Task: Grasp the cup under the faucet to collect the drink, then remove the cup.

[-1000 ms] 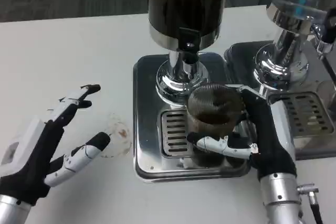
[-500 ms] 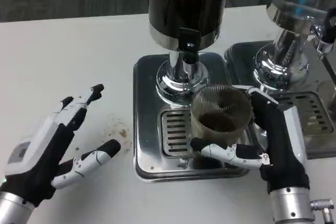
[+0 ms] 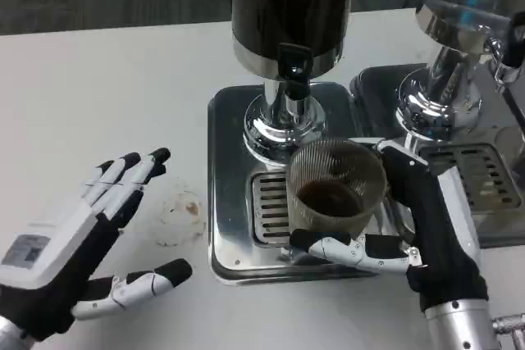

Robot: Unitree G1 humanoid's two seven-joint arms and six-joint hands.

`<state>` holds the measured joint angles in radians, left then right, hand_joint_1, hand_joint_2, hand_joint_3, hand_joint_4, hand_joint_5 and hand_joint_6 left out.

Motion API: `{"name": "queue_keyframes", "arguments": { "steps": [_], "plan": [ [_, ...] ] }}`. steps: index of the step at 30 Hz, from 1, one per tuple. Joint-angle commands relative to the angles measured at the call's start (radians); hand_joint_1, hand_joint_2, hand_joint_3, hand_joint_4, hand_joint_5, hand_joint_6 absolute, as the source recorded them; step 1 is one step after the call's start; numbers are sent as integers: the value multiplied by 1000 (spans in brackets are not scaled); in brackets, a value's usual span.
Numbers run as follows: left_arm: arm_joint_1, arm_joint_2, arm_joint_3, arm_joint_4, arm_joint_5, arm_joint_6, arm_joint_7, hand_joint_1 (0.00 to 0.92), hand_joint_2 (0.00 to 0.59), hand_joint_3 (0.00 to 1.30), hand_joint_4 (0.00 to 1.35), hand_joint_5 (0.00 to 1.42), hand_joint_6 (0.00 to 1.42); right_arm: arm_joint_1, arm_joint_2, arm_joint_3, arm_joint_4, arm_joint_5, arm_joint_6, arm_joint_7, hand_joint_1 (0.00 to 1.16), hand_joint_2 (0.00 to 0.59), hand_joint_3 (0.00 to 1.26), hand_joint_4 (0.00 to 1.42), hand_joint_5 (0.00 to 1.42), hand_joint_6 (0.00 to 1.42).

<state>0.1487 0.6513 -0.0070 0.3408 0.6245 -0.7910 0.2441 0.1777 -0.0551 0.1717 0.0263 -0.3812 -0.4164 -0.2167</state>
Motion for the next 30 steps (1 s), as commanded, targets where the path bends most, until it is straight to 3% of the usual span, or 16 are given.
{"name": "queue_keyframes", "arguments": {
  "steps": [1, 4, 14, 23, 30],
  "plan": [
    [55, 31, 17, -37, 34, -8, 38, 0, 151, 0, 0, 0, 0, 38, -3, 12, -88, 32, -10, 35, 1015, 57, 753, 823, 849, 834],
    [95, 35, 29, -75, 43, 0, 50, 0, 152, 0, 0, 0, 0, 60, -10, 17, -119, 40, -10, 61, 1015, 57, 755, 823, 851, 839],
    [284, -9, 99, -227, 98, 64, 128, 0, 156, 0, 0, 0, 0, 128, -66, 20, -234, 95, -5, 179, 1014, 57, 759, 824, 852, 861],
    [387, -75, 93, -313, 121, 122, 135, 0, 158, 0, 0, 0, 0, 172, -99, 39, -294, 77, -15, 224, 1014, 57, 768, 841, 869, 884],
    [397, -81, 90, -328, 121, 130, 123, 0, 158, 0, 0, 0, 0, 198, -102, 52, -334, 84, 7, 253, 1014, 57, 768, 842, 870, 887]
  ]
}}
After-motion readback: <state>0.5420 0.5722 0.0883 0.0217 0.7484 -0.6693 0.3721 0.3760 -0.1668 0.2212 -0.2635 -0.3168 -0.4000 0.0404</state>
